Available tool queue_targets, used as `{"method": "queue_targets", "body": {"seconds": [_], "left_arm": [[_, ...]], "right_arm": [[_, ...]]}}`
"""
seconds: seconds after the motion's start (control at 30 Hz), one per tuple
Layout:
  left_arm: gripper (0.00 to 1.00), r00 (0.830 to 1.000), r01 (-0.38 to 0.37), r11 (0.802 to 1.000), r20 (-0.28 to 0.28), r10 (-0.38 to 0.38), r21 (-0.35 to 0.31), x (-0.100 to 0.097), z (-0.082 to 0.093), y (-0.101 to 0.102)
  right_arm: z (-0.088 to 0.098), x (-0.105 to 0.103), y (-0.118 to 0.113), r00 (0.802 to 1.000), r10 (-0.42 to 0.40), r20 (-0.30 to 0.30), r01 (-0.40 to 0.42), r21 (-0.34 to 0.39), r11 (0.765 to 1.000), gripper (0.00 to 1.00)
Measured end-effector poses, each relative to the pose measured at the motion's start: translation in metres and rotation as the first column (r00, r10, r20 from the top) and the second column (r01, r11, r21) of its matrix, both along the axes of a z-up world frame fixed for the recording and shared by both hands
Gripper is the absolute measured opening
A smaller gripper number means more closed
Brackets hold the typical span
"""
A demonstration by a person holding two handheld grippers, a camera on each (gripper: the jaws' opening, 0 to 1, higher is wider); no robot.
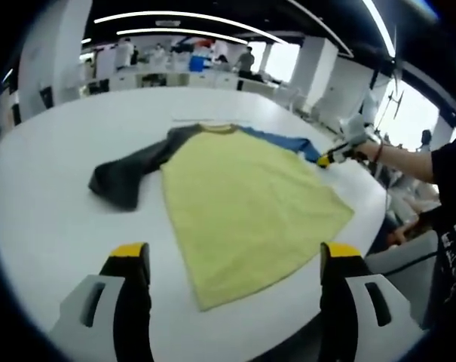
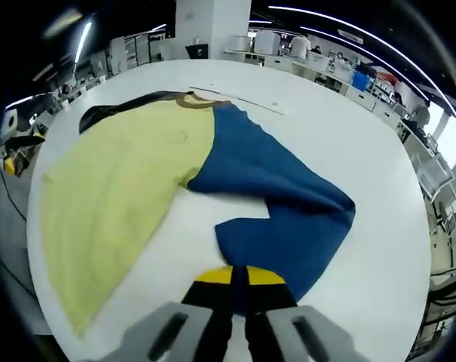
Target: Fold the garment on the visible template until the final outline fits inside the template.
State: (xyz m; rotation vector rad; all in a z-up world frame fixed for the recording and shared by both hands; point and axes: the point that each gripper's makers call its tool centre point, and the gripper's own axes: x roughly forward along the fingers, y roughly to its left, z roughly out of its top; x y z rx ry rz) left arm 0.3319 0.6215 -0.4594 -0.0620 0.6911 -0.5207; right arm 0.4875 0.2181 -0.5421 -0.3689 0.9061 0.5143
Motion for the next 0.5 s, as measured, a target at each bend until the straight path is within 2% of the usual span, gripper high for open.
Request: {"method": "queue_targets", "body": {"seconds": [0.17,0.3,0.4,0.5], "left_arm": [[0.87,1.0,0.006,1.0,0.016,-0.007,0.02,-0.002,0.002,0.0],[0.89,0.999,0.013,1.0,0.032,-0.013,0.012,-0.003,0.004,0.001],[0.89,0.999,0.021,1.0,0.024,-0.021,0.003,-0.005,0.005,0.0],[0.89,0.999,0.021,1.0,0.031,-0.021,-0.002,-0.005,0.007,-0.002]], "right_arm": [[0.005,0.008,-0.004,0.999,-0.033,0.016,0.032,0.022,0.999,0.0],[0.021,0.006,-0.005,0.997,-0.049,0.053,0.048,0.027,0.998,0.0],[0.026,0.022,-0.019,0.994,-0.069,0.08,0.067,0.03,0.997,0.0],[0.042,0.02,-0.031,0.982,-0.149,0.118,0.145,0.038,0.989,0.0]]}}
